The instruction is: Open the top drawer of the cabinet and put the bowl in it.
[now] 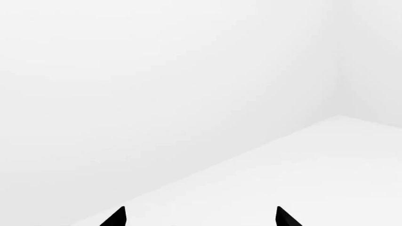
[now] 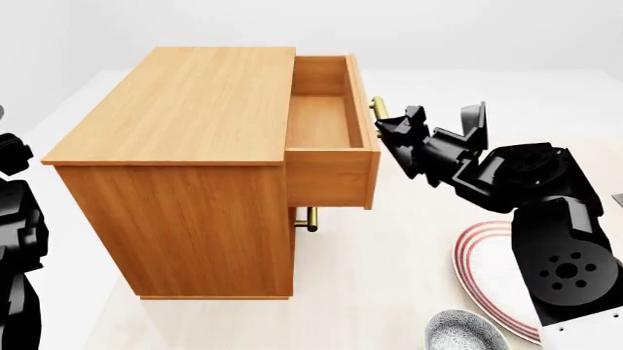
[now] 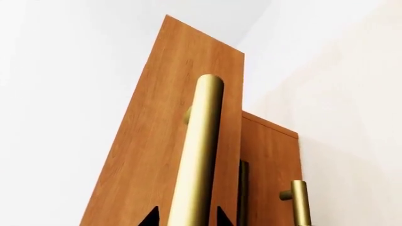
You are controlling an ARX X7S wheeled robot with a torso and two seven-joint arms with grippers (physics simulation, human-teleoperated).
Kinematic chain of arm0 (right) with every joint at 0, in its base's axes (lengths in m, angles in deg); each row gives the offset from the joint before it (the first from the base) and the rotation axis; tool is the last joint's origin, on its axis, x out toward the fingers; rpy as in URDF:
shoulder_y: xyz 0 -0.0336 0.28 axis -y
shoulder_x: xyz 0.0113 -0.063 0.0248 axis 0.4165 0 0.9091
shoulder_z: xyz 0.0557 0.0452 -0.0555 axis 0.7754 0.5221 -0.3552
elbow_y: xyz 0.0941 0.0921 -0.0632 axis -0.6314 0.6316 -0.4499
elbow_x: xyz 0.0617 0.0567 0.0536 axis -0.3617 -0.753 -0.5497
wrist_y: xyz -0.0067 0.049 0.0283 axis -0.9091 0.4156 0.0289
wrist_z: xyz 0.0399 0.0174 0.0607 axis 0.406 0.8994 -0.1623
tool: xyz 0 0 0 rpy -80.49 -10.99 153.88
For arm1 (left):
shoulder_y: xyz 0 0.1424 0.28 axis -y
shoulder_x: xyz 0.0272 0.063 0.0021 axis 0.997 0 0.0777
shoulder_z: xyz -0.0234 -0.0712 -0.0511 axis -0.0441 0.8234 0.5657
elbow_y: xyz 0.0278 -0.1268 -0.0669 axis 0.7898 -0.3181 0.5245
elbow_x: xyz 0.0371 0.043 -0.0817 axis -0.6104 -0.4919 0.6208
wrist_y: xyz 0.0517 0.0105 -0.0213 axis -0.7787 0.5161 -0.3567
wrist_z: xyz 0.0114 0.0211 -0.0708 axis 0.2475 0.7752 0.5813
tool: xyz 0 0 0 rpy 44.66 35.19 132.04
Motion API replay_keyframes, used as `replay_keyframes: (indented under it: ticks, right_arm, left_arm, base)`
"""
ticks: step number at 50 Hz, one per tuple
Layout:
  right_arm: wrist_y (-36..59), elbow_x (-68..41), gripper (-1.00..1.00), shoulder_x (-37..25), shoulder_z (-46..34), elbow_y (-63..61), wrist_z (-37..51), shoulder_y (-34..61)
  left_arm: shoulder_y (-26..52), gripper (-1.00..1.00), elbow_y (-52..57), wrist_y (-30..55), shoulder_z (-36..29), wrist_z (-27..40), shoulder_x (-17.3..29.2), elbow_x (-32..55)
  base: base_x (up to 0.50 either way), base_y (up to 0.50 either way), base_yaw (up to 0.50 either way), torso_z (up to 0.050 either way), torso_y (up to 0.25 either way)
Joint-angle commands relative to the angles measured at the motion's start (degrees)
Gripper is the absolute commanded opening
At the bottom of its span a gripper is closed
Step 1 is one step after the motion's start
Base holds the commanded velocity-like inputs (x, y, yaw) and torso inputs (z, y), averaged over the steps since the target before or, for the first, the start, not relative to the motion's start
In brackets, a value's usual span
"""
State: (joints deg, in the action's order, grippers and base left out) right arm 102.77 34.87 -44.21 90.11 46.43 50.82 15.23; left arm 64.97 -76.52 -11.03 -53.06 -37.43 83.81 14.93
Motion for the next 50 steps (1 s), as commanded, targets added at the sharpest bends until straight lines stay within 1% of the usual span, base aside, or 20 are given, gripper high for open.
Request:
replay_keyframes:
  ticks: [1,34,35,50]
  right_arm:
    - [-7.6,-0.4,-1.00,-1.4,6.6,0.0,1.4,2.3]
    - [-7.8,-0.3,-1.00,-1.3,6.7,0.0,0.7,1.9]
    - [-7.6,-0.1,1.00,-1.3,6.3,0.0,0.5,1.8]
    - [-6.2,-0.2,1.00,-1.2,6.4,0.0,2.6,0.8]
  left_arm:
    - [-0.1,1.00,0.0,0.0,0.0,0.0,0.1,0.0]
    - [0.2,1.00,0.0,0.3,-0.3,0.2,-0.1,0.0]
    - [0.2,1.00,0.0,0.4,-0.3,0.2,-0.1,0.0]
    - [-0.1,1.00,0.0,0.3,-0.4,0.2,0.0,0.0]
  base:
    - [0.00,0.00,0.00,0.000,0.000]
    - [0.01,0.00,0.00,0.000,0.000]
    - [0.00,0.00,0.00,0.000,0.000]
    - [0.00,0.00,0.00,0.000,0.000]
